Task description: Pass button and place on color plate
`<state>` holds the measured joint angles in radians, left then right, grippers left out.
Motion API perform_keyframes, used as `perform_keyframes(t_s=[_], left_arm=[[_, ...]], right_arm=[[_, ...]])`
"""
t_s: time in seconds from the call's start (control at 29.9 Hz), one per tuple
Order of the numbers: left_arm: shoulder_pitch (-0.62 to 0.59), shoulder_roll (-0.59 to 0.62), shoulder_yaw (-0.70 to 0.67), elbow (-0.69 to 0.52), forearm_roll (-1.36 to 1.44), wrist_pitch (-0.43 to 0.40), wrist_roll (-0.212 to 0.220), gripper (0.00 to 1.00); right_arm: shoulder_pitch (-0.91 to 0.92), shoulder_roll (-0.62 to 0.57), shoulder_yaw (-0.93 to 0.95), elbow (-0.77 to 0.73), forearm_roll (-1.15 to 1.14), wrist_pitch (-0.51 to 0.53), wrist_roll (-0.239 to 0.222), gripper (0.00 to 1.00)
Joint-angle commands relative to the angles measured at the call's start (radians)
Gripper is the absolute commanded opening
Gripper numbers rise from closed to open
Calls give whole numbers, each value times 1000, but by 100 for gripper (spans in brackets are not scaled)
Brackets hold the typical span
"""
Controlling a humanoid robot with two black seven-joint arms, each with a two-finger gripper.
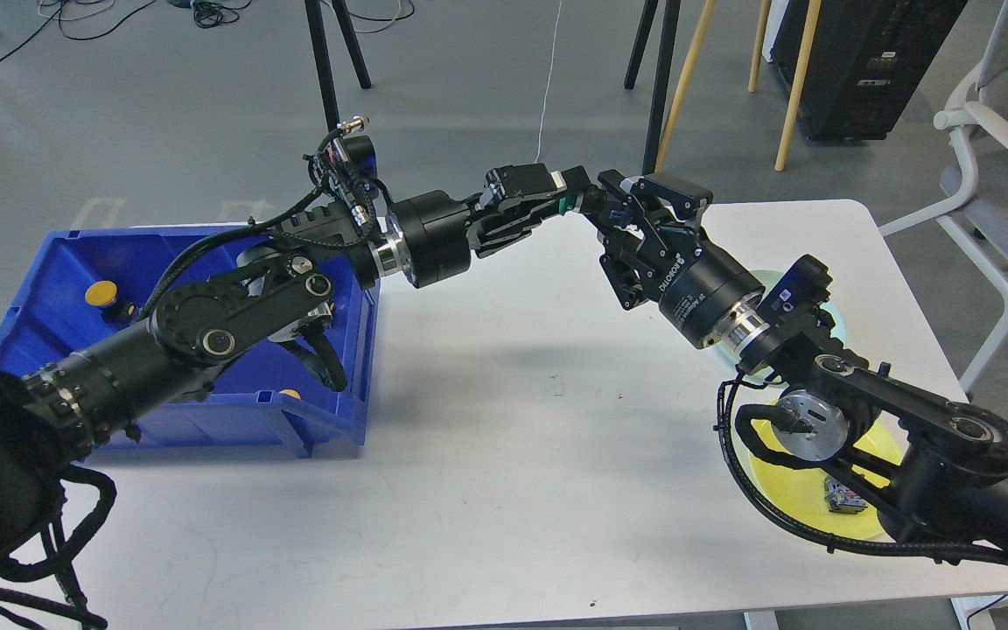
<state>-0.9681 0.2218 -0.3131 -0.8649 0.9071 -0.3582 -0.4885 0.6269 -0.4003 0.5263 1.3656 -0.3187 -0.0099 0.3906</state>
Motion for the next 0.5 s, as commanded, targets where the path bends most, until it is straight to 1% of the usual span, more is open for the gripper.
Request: perform_keyframes(t_s=[0.0, 0.03, 0.07, 0.1, 0.13, 0.2, 0.23, 0.33, 0.4, 0.43, 0.47], left_arm=[[0, -2, 0, 0, -2, 4, 0, 15], [0, -4, 0, 0, 0, 4, 0, 23], [2, -5, -1, 0, -2, 4, 0, 33], [0, -5, -1, 0, -2, 4, 0, 40], [0, -5, -1, -2, -7, 2, 0, 49], [0, -7, 0, -2, -19, 1, 0, 71], [0, -7, 0, -2, -22, 1, 0, 76], [0, -7, 0, -2, -22, 1, 0, 77], [0, -7, 0, -2, -23, 1, 0, 77], [0, -7, -1, -2, -23, 1, 0, 77], [0, -7, -1, -2, -23, 1, 0, 77]], right_arm=[[-3, -2, 4, -2, 0, -5, -1, 1], [-4, -2, 4, -2, 0, -12, -1, 1], [-6, -2, 4, -2, 0, -24, -1, 1], [-7, -2, 4, -2, 0, -36, -2, 1], [-9, -2, 6, -5, 0, -50, -3, 1], [-10, -2, 11, -11, 1, -68, -4, 1], [-16, -2, 15, -14, 3, -76, -6, 1], [-44, 12, 56, -51, 19, -117, -16, 1], [-71, 14, 98, -109, 105, -162, -28, 1], [-76, 15, 109, -141, 160, -188, -44, 1], [-78, 21, 118, -190, 232, -231, -70, 1]])
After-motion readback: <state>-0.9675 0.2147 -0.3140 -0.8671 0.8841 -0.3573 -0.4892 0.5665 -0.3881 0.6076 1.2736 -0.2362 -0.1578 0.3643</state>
